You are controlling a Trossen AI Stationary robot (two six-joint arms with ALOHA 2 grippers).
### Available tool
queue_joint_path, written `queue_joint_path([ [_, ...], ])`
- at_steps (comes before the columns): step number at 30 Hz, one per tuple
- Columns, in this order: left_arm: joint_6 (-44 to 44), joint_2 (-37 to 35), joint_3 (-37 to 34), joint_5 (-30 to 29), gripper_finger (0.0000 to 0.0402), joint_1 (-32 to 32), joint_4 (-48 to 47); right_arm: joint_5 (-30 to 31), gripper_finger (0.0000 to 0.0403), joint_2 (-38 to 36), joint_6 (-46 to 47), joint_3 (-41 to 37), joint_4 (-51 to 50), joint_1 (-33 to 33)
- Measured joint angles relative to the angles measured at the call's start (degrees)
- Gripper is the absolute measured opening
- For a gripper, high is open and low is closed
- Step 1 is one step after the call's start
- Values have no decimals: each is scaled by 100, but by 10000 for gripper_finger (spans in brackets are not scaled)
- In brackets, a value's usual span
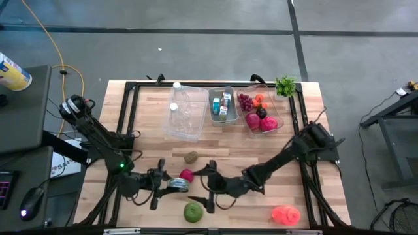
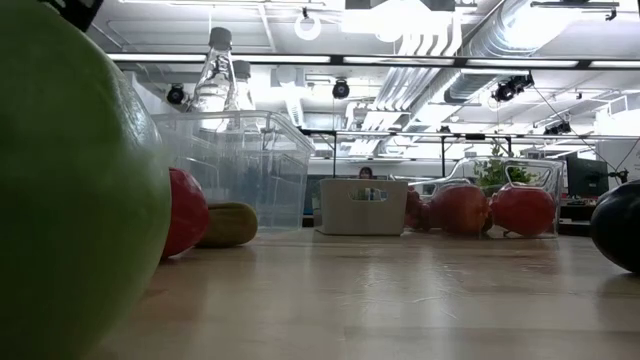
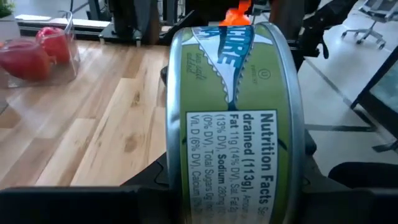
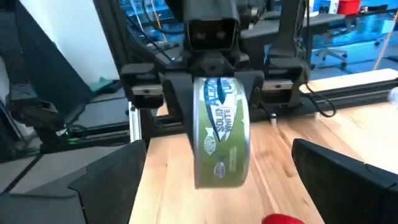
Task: Pick & Place Food Item
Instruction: Put the green canned tuna into the white bin
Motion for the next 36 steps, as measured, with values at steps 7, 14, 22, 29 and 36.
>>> queue_joint_path([
  [7, 338, 44, -2, 195, 126, 290, 123, -72, 394, 205, 9, 1, 125, -325],
  [14, 670, 63, -2, 210, 126, 443, 149, -531, 331, 205, -206, 1, 119, -438],
  [22, 784, 62, -3, 187, 126, 455, 149, -581, 161, 205, -310, 1, 0, -472],
  [29, 707, 62, -13, 111, 126, 455, 141, -704, 119, 203, -450, 1, -74, -520],
  [36, 628, 62, -13, 28, 128, 453, 123, -753, 119, 201, -513, 1, -74, -508],
])
